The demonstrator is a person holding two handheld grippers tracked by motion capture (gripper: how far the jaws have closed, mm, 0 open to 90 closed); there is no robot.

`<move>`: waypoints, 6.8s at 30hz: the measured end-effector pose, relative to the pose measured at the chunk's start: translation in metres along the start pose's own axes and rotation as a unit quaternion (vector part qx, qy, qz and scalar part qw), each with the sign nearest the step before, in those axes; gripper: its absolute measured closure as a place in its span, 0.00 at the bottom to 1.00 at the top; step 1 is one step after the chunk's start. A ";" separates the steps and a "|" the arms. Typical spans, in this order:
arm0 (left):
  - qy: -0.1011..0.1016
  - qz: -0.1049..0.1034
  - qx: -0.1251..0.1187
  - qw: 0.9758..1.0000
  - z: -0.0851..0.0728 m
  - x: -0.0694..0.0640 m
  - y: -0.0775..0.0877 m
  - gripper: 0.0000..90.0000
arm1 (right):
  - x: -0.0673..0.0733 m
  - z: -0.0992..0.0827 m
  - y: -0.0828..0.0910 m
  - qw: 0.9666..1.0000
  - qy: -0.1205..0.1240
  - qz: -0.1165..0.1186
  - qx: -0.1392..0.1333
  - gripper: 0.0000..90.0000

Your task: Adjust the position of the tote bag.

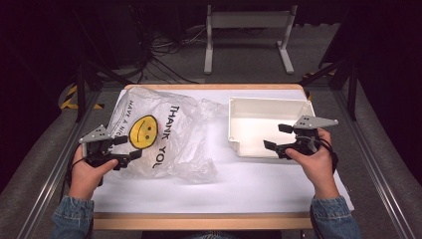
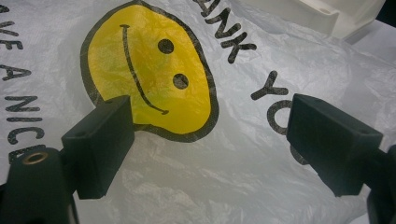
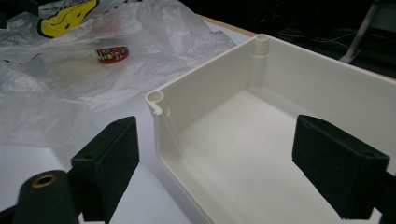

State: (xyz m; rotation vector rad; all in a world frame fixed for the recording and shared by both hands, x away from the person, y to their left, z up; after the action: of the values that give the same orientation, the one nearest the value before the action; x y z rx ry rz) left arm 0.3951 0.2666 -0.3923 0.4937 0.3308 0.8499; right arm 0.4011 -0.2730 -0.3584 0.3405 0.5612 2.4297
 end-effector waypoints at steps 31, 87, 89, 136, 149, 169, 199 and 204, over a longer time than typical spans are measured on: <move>-0.113 -0.098 0.008 0.989 0.027 -0.087 -0.014 0.04 | 0.009 -0.001 -0.013 0.999 -0.006 0.032 0.004 0.12; -0.166 -0.014 0.109 0.980 -0.005 -0.056 -0.048 0.99 | 0.016 -0.003 -0.028 0.998 -0.019 0.054 -0.014 0.08; -0.162 -0.017 0.102 0.981 -0.004 -0.053 -0.042 0.99 | 0.016 -0.002 -0.029 0.998 -0.017 0.056 -0.017 0.08; -0.158 -0.034 0.043 0.986 -0.007 -0.040 -0.015 0.92 | 0.062 0.075 -0.164 0.992 0.081 0.095 0.021 0.21; -0.170 -0.027 0.059 0.983 -0.014 -0.046 -0.021 0.92 | 0.066 0.073 -0.208 0.989 0.094 0.099 0.061 0.20; -0.162 -0.033 0.045 0.985 -0.016 -0.045 -0.012 0.95 | 0.066 0.063 -0.261 0.981 0.133 0.045 0.131 0.16; -0.166 -0.029 0.035 0.985 -0.010 -0.040 -0.006 0.98 | 0.080 0.071 -0.188 0.989 0.052 0.099 0.095 1.00; -0.173 -0.031 0.025 0.984 -0.006 -0.042 0.000 0.99 | 0.089 0.075 -0.169 0.989 0.040 0.112 0.087 1.00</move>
State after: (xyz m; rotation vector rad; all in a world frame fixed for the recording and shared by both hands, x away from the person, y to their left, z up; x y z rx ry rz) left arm 0.3664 0.2355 -0.3938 0.6629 0.0479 0.6813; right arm 0.4462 -0.0726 -0.3622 0.3987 0.8116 2.6255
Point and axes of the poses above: each handheld gripper's, and its own axes: y roughly backward along the jaws, z roughly out of its top, x roughly to its left, the point moved 2 cm from there along -y, roughly forward along the jaws, and after that the axes turned 8 degrees about z, right-handed, at the moved point
